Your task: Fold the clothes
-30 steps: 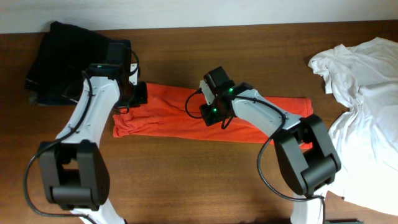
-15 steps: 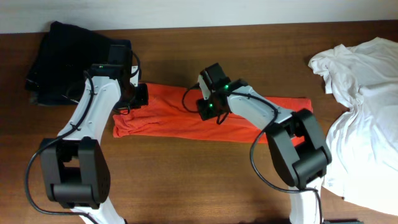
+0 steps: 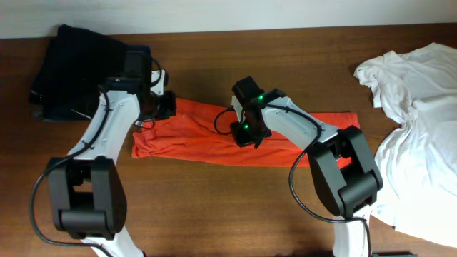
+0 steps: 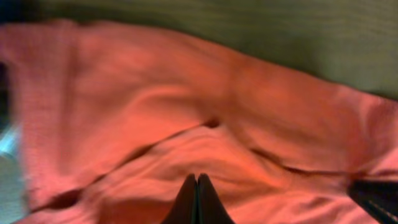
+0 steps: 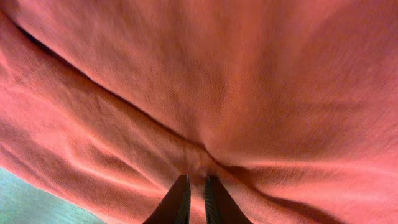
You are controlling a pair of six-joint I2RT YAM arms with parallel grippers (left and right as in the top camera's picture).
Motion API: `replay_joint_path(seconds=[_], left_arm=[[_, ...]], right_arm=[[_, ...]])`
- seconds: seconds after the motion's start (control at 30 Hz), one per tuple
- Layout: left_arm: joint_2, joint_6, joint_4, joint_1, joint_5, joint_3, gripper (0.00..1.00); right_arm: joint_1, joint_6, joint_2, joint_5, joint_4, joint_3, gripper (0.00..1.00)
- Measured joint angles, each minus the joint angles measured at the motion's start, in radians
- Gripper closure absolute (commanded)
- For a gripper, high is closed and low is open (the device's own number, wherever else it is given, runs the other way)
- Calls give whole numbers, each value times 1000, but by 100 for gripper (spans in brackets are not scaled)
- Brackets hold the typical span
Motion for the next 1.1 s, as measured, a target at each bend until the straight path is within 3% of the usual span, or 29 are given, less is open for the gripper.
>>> replay_joint_path(seconds=[0.1, 0.2, 0.37, 0.53, 0.8, 1.0, 1.1], left_arm=[[20, -2, 243, -68, 68, -138, 99], [89, -2, 322, -127, 79, -144, 99], [150, -5, 300, -142, 43, -135, 99], [150, -5, 269, -143, 23, -126, 99], [150, -5, 217, -122, 16, -117, 100], [150, -5, 204, -113, 23, -115, 99], [150, -5, 204, -113, 23, -115, 99]], right_arm=[[-51, 0, -2, -83, -72, 67, 86], [-77, 0, -17, -96, -123, 127, 87], [-67, 1, -20, -43, -53, -26, 87], [-67, 0, -20, -34, 58, -29, 87], [-67, 1, -20, 2, 47, -69, 87], [-66, 0, -20, -13, -198, -52, 90], [-67, 0, -20, -12, -201, -53, 89]])
